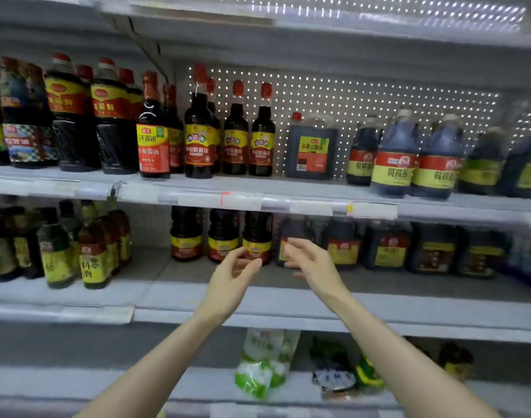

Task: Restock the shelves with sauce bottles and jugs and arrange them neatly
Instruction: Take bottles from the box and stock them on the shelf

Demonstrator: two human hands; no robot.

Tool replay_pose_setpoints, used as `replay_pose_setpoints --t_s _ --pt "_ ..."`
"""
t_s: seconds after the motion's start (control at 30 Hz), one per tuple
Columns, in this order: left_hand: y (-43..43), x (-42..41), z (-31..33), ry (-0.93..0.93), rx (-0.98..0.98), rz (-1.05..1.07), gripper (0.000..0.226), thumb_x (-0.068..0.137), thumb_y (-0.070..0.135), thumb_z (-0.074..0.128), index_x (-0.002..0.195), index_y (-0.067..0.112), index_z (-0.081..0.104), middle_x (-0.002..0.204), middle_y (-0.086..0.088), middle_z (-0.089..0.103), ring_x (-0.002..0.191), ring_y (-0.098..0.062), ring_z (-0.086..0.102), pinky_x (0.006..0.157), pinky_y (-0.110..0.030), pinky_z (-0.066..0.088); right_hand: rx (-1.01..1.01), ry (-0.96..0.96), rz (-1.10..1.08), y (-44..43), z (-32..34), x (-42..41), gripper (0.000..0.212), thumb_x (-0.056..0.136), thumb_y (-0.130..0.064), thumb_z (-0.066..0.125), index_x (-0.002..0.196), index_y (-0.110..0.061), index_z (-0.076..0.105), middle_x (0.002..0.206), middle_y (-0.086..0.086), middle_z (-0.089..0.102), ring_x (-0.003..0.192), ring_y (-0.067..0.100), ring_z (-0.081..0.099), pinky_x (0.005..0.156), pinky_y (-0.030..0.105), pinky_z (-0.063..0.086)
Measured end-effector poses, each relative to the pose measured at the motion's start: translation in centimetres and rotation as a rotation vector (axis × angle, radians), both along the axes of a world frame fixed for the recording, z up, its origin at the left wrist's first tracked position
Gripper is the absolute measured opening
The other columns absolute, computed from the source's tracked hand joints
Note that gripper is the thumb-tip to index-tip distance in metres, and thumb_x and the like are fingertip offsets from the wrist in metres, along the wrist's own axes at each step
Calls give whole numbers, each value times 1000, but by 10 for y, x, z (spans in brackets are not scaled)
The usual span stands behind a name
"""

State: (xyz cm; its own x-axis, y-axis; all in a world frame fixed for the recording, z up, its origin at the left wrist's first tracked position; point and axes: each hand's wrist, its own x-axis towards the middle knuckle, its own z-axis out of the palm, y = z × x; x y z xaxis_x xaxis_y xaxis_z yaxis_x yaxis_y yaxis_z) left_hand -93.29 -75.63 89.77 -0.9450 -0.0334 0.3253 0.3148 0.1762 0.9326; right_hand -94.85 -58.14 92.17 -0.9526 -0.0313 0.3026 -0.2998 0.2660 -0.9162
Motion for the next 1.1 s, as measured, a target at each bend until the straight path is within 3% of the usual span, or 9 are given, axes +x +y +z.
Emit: replay_pose_setpoints --t_s 0.13,0.3,0.4,0.57,0.63,0.73,0.9,0.97,1.1 --pt "22 16 -37 -87 -7 -13 44 93 33 59 133 22 47 109 5 61 105 -11 57 82 -22 41 -23 -120 -11 23 -49 13 32 94 -36 59 122 -23 58 106 -4 68 93 12 67 83 32 52" --pt "39 20 -110 -225 -11 -24 37 92 26 62 127 20 51 97 9 64 87 4 59 68 -3 42 -60 -247 -29 40 -134 14 20 93 -28 62 112 -23 60 103 -1 68 92 15 67 79 26 52" --pt "41 15 -167 -313 -48 0 36 92 21 62 125 12 53 93 4 63 83 -4 58 68 -8 45 -71 -335 -59 41 -196 13 10 93 -26 62 103 -24 62 96 -4 69 89 16 67 69 21 49" --pt "41 24 -282 -505 -64 -2 29 92 15 61 120 14 53 84 1 58 70 -5 52 59 -6 40 -74 -504 -109 47 -311 26 12 94 -26 62 104 -20 64 89 -6 68 83 10 66 72 22 51" --pt "38 28 -322 -572 -82 -9 32 92 15 61 123 9 53 84 2 58 71 -5 53 62 -7 40 -83 -556 -119 48 -348 31 4 94 -23 62 96 -21 65 84 -4 67 74 10 64 65 19 48" --pt "33 36 -391 -687 -70 -10 36 91 19 63 125 7 54 83 1 60 74 -7 56 66 -13 44 -75 -624 -157 47 -414 39 7 93 -18 62 88 -22 64 85 2 68 73 12 63 70 22 48" --pt "35 48 -473 -818 -63 -42 30 91 27 63 118 16 54 93 1 64 78 -5 58 74 -22 46 -70 -752 -203 51 -501 57 5 93 -26 62 90 -29 64 89 -1 69 83 15 66 76 25 50" --pt "37 47 -504 -835 -99 -50 33 92 27 62 121 13 55 89 3 65 77 -4 60 72 -19 45 -67 -796 -226 57 -533 60 2 93 -27 61 93 -26 64 90 0 69 82 15 67 73 24 50" --pt "46 47 -561 -895 -116 -57 37 93 27 60 125 12 53 88 6 64 79 1 58 65 -6 42 -56 -873 -271 70 -598 62 17 92 -31 63 104 -20 64 98 7 70 89 18 67 81 32 51"
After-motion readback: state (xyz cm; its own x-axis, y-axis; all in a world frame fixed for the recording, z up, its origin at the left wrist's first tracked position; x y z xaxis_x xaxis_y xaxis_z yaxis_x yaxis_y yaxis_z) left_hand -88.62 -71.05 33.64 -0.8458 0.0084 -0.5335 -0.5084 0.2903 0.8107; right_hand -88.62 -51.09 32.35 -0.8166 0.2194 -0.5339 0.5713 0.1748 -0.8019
